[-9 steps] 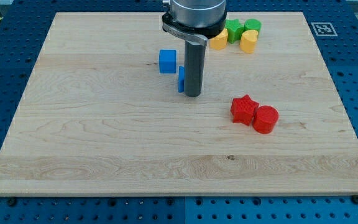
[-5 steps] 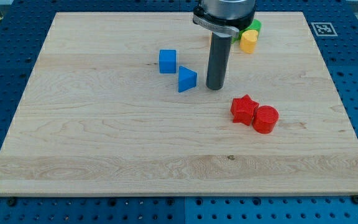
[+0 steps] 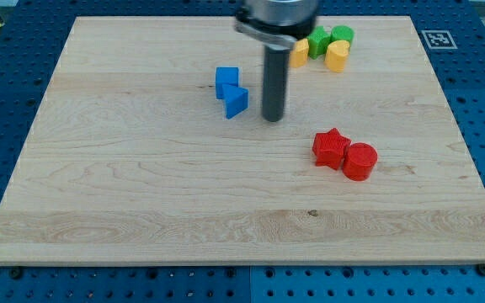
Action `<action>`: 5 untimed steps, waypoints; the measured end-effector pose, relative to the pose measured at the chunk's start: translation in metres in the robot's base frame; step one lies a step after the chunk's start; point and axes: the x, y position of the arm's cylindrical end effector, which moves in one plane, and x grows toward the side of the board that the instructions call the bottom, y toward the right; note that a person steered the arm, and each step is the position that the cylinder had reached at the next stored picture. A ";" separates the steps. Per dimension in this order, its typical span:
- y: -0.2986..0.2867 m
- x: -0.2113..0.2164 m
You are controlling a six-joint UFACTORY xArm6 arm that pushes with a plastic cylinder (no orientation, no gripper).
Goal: Slide the red star closer to the blue triangle
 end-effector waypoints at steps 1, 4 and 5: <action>0.062 0.000; 0.105 0.070; 0.088 0.080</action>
